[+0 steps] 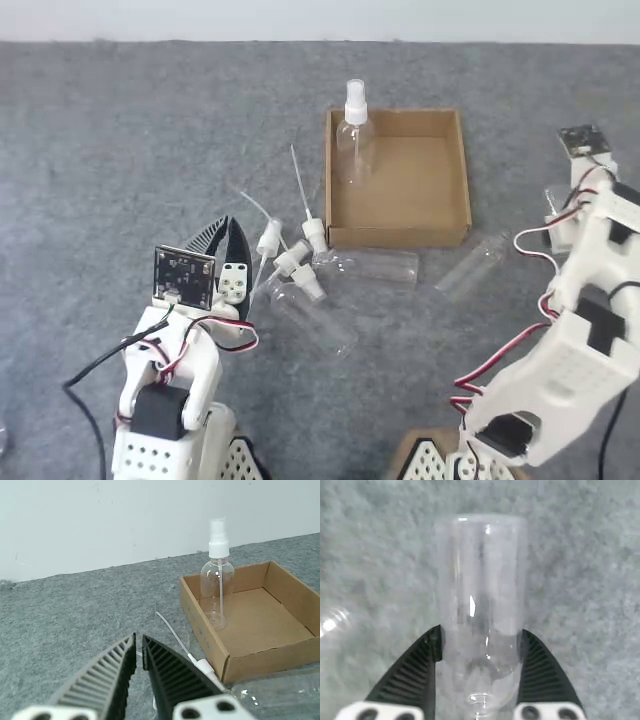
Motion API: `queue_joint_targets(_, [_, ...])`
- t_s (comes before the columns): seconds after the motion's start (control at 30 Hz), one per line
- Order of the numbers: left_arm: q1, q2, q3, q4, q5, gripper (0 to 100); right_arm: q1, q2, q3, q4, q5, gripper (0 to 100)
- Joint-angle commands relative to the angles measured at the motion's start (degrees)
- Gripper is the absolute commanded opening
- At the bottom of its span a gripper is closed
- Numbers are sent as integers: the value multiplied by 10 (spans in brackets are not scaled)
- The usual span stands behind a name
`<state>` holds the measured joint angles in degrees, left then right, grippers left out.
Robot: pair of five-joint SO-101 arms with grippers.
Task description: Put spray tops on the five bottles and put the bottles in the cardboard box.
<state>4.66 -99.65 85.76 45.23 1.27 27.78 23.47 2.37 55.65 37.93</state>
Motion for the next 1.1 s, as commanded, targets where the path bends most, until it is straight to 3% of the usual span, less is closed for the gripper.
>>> queue_joint_targets(0.0, [3,1,-4,-1,5,11,35,-15,7,59,98,51])
queue_joint_targets(0.47, [3,1,-4,-1,5,11,63,-150,11,238,418,58])
queue_joint_targets(0.67, [3,1,-4,-1,5,11,72,-168,101,247,635,164])
queue_joint_targets(0.8, [3,1,-4,-1,5,11,79,-184,131,200,644,225])
queue_joint_targets(1.07, [3,1,-4,-1,5,11,78,-221,134,151,548,292])
